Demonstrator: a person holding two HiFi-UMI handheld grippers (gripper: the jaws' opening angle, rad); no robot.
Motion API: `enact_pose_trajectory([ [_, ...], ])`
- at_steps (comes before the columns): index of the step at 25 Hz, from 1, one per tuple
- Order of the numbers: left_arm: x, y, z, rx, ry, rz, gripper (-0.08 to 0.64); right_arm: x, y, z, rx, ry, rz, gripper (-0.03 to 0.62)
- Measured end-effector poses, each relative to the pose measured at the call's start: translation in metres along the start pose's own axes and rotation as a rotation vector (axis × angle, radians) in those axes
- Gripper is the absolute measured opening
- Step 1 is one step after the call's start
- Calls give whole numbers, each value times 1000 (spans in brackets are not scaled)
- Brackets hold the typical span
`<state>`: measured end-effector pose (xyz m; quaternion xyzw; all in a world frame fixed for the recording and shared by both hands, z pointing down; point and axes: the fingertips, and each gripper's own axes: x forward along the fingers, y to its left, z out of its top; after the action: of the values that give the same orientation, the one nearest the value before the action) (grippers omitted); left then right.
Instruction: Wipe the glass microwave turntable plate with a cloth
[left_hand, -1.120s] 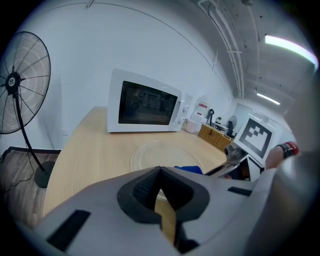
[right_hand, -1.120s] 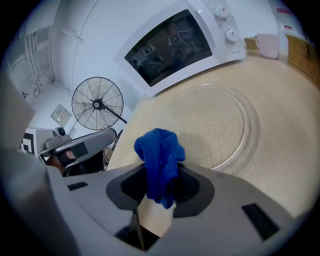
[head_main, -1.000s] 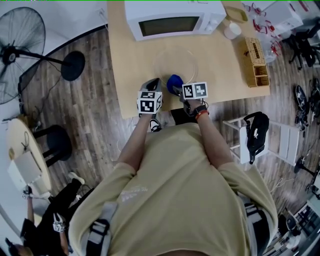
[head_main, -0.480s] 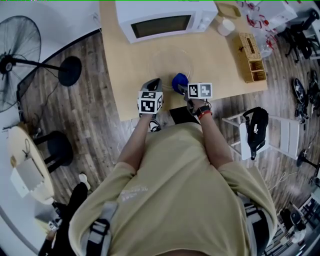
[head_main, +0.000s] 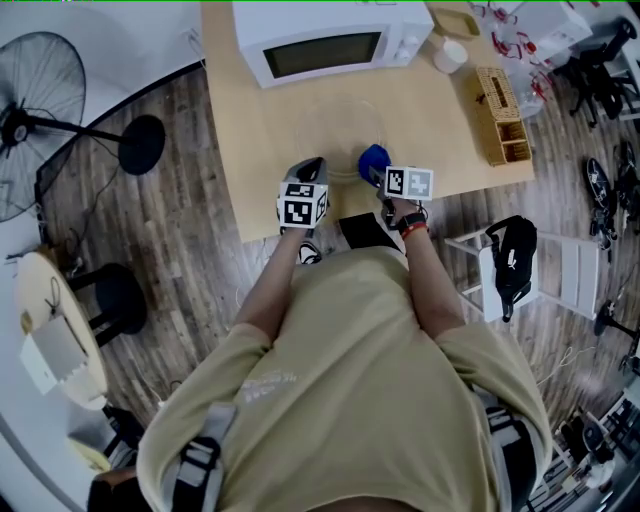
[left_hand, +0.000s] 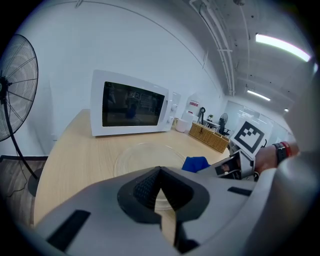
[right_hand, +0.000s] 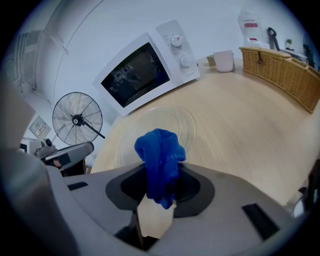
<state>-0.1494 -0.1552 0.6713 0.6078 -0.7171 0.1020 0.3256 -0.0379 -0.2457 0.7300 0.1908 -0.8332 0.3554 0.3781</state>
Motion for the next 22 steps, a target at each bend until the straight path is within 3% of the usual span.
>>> enact_pose_trajectory([
  [8, -18, 0, 0, 10, -18, 8, 18, -13, -7, -1, 45, -49, -46, 137],
  [16, -56, 22, 12, 20, -83, 57, 18, -33, 49, 23, -52, -160, -19, 137],
  [22, -102, 48, 53, 33, -197, 124, 18, -71, 102, 53, -157, -305, 6, 137],
])
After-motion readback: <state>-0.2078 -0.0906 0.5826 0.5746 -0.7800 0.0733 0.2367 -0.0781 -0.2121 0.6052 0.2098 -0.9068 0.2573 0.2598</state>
